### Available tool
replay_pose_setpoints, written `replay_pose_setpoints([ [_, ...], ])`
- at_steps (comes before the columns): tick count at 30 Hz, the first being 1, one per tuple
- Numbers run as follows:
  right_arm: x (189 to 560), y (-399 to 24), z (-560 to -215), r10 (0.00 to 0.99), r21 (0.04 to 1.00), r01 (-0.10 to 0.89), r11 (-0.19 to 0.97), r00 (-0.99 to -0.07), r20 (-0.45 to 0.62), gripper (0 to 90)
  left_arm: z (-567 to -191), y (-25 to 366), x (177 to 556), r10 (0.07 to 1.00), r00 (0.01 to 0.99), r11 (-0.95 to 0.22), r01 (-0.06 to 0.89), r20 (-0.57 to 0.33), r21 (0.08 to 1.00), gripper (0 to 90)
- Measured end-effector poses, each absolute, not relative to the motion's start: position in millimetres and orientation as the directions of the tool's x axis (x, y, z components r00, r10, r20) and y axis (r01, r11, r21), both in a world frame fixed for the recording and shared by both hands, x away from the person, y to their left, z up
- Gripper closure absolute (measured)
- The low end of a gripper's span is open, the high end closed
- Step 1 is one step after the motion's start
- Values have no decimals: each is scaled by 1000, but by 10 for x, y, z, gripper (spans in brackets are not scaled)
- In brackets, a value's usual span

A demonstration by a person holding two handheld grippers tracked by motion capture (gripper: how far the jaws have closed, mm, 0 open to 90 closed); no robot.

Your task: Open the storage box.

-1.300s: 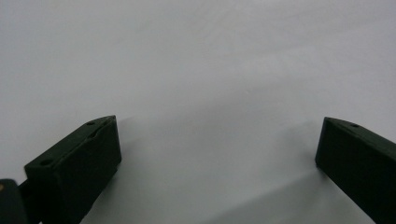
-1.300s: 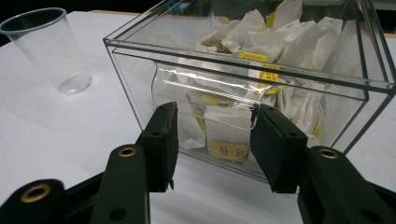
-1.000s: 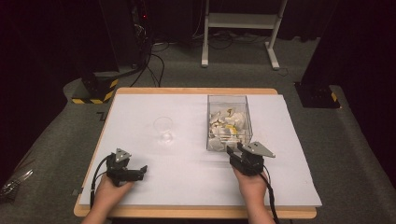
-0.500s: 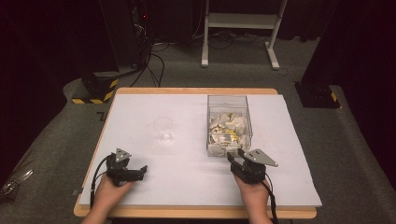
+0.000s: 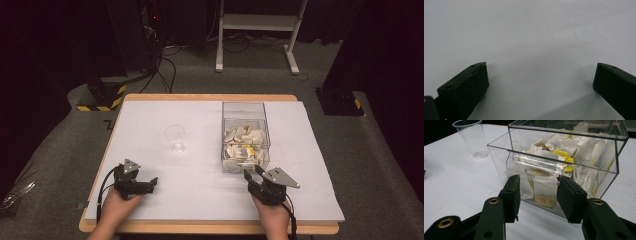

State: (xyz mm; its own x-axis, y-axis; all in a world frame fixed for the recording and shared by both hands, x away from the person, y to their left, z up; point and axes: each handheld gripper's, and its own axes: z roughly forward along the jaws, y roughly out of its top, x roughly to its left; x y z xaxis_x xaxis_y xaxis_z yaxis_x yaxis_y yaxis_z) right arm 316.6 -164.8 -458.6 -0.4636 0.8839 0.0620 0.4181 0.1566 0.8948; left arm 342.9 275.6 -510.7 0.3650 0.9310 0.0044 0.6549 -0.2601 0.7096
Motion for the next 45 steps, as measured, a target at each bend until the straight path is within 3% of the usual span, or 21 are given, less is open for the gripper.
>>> replay_pose_setpoints([
  [16,3062,-1848,-4408,904,906,396,149,-425,37,522,-5106,2756,3428,931,365,-261,655,6,709,5],
  [31,3352,-1998,-4187,938,918,381,106,-345,35,482,-5106,2755,3428,931,364,-263,653,10,710,5],
  [45,3654,-1955,-4230,949,898,418,137,-316,2,604,-5106,2756,3428,931,364,-262,654,9,710,5],
])
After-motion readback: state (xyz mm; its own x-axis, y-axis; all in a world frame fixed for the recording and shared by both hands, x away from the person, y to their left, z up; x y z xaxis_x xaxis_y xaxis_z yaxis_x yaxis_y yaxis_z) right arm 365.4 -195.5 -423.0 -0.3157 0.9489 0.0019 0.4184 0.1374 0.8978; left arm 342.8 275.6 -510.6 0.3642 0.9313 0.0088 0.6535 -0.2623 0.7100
